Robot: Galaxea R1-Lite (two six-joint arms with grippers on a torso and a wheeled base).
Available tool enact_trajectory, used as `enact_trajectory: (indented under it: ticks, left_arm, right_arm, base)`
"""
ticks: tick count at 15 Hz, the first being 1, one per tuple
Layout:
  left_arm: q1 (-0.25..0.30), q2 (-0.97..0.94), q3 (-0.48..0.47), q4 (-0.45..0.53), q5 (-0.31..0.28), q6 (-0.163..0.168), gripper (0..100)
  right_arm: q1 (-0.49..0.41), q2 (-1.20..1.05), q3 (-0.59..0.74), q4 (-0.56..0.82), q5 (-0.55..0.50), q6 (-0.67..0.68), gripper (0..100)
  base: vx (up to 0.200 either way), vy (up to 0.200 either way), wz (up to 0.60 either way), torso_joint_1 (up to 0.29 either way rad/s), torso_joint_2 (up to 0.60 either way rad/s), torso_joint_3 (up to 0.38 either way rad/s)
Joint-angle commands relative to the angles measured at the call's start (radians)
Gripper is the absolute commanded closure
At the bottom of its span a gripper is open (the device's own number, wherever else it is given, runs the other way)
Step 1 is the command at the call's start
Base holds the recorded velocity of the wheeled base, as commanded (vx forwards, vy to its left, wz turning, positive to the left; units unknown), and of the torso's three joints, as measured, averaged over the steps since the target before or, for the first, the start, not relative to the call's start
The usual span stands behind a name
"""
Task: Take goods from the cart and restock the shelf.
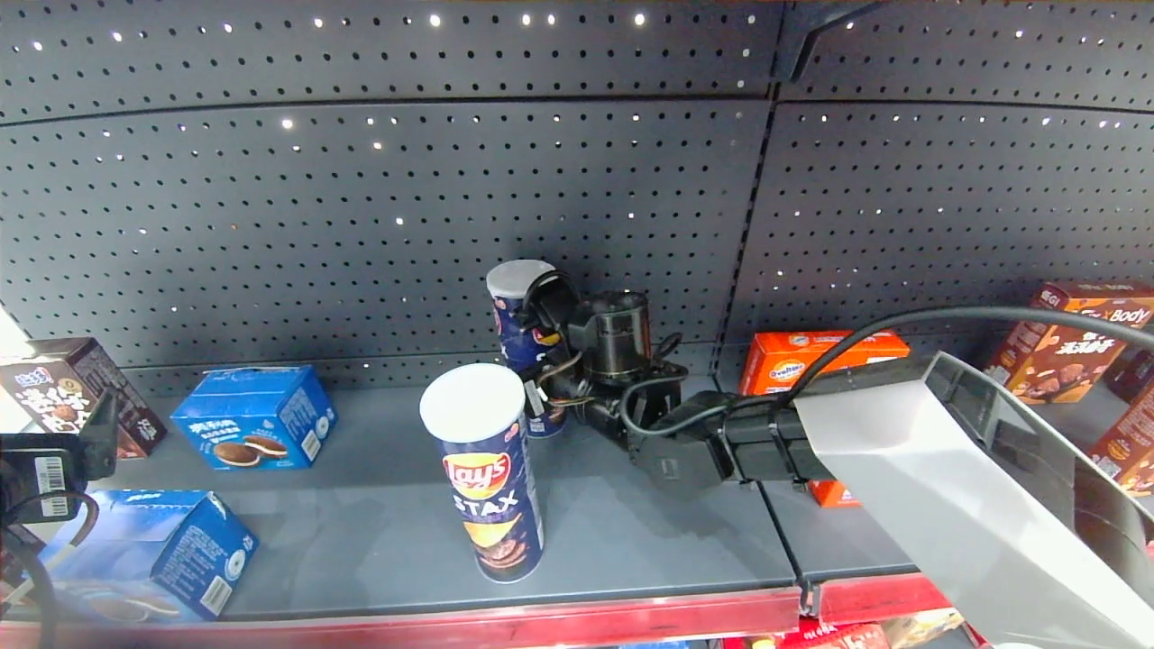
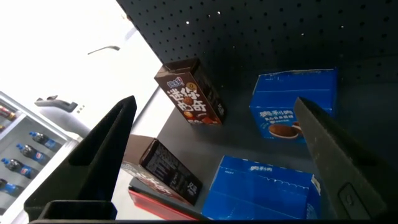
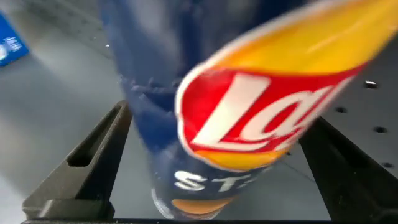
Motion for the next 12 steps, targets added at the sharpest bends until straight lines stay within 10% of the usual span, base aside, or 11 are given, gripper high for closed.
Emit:
enact_trajectory:
  ticks: [1, 12]
  left_arm:
    - [0.004, 0.001, 0.002, 0.000, 0.000, 0.000, 0]
    - [0.015, -0.021, 0.017, 0.001, 0.000, 0.000, 0]
  right_arm:
    - [0.001, -0.024, 0.016, -0.004, -0.006, 0.000, 0]
    - [0.039, -0.216, 0.338, -0.100, -0.005, 0.017, 0]
  base:
    - [0.000, 0.000, 0.00, 0.000, 0.00, 0.000]
    - [0.000, 0.000, 0.00, 0.000, 0.00, 0.000]
